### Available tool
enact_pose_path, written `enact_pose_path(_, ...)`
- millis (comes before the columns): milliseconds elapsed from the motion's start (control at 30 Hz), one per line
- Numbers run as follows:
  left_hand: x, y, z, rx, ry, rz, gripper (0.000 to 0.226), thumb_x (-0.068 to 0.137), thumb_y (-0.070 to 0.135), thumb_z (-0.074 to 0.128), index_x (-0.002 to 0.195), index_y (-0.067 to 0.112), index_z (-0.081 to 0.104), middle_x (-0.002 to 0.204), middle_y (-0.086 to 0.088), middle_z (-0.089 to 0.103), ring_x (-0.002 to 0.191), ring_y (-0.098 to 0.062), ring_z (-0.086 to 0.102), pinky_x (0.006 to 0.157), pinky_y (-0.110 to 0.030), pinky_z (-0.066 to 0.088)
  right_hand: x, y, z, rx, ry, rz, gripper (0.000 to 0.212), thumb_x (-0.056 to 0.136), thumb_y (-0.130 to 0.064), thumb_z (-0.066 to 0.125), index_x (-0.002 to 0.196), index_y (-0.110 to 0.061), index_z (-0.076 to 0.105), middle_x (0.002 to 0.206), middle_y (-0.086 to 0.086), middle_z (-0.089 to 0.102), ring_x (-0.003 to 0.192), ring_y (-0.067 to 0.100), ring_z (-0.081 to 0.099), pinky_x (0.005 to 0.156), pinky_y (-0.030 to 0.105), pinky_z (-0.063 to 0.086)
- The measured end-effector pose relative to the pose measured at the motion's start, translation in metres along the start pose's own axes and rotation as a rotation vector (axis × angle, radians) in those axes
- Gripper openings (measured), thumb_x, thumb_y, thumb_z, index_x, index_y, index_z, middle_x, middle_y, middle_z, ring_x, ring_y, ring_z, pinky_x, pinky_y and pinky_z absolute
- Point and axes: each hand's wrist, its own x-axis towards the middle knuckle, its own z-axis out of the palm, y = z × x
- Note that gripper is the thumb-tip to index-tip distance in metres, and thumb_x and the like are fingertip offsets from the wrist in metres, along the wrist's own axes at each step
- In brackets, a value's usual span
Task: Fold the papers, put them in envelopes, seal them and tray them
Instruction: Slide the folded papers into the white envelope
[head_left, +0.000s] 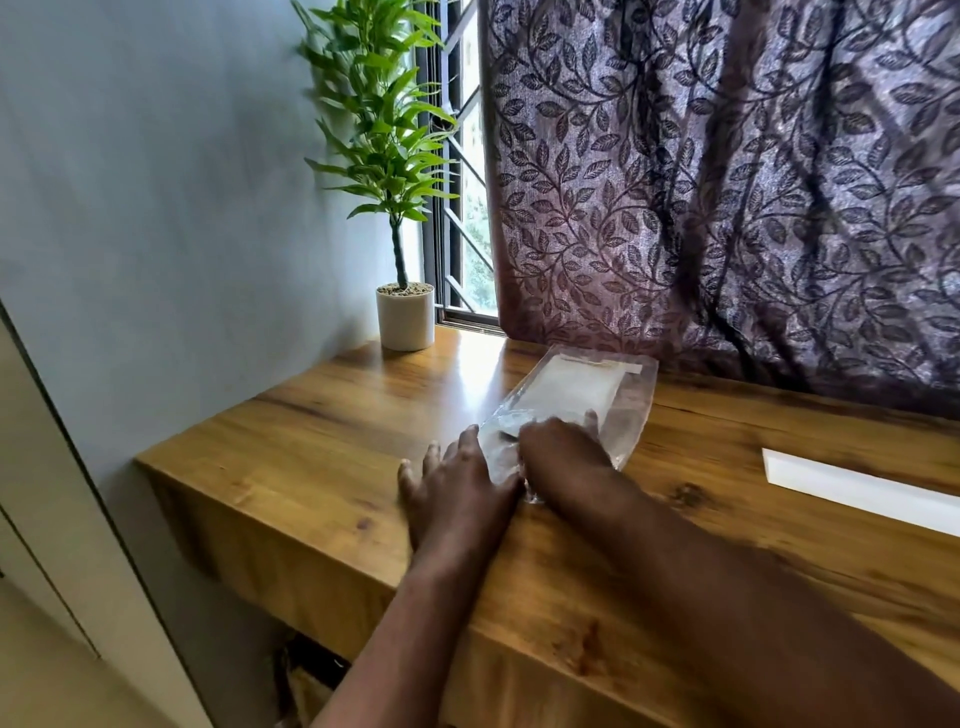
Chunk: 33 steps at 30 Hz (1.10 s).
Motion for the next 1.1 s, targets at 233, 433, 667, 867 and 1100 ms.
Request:
enact_pose_path(233, -0.002, 0.001, -0.003, -0.015, -0.012, -0.006, 0.079, 0.083, 0.063, 0.056, 0.151, 0.030, 0.031, 0.151, 0.002, 0.048, 0.148, -0.020, 0.027, 0.121, -0.051, 0.009, 0.016, 0.005, -0.008, 0.114, -0.106, 0.053, 0.038, 0.101, -0.035, 0.051, 0.120, -0.006, 0.066, 0.130, 0.020, 0.063, 0.120, 0.034, 0.059, 0.099, 0.036, 0.046)
enact_pose_path(433, -0.002, 0.001, -0.005, -0.027, -0.021, -0.008, 0.078, 0.084, 0.061, 0.057, 0.151, 0.032, 0.029, 0.152, 0.003, 0.047, 0.149, -0.020, 0.026, 0.122, -0.051, 0.008, 0.008, 0.004, -0.023, 0.006, -0.125, 0.021, 0.037, 0.102, -0.028, 0.049, 0.127, -0.005, 0.063, 0.133, 0.020, 0.061, 0.122, 0.036, 0.059, 0.091, 0.033, 0.044)
enact_pose_path(667, 0.001, 0.000, -0.001, -0.019, -0.012, -0.007, 0.074, 0.086, 0.064, 0.051, 0.150, 0.032, 0.033, 0.149, 0.004, 0.050, 0.148, -0.021, 0.029, 0.121, -0.053, 0.011, -0.010, -0.010, -0.020, -0.137, -0.025, -0.081, 0.030, 0.097, -0.022, 0.056, 0.125, -0.018, 0.065, 0.129, 0.010, 0.063, 0.121, 0.033, 0.061, 0.094, 0.041, 0.049)
enact_pose_path(867, 0.003, -0.002, 0.002, -0.033, 0.004, -0.019, 0.064, 0.090, 0.061, 0.037, 0.147, 0.032, 0.036, 0.146, 0.004, 0.053, 0.147, -0.022, 0.031, 0.120, -0.053, 0.011, -0.039, -0.012, -0.025, -0.083, 0.217, -0.158, 0.023, 0.097, -0.031, 0.051, 0.112, -0.020, 0.065, 0.113, 0.009, 0.069, 0.105, 0.033, 0.067, 0.075, 0.037, 0.044)
enact_pose_path(1100, 0.002, -0.004, 0.004, -0.005, -0.005, 0.012, 0.059, 0.086, 0.062, 0.044, 0.139, 0.037, 0.044, 0.142, 0.010, 0.056, 0.147, -0.023, 0.031, 0.118, -0.055, 0.014, -0.067, -0.003, -0.046, 0.137, 0.456, -0.229, 0.019, 0.098, -0.040, 0.046, 0.099, -0.025, 0.059, 0.091, 0.004, 0.071, 0.086, 0.031, 0.068, 0.068, 0.037, 0.051)
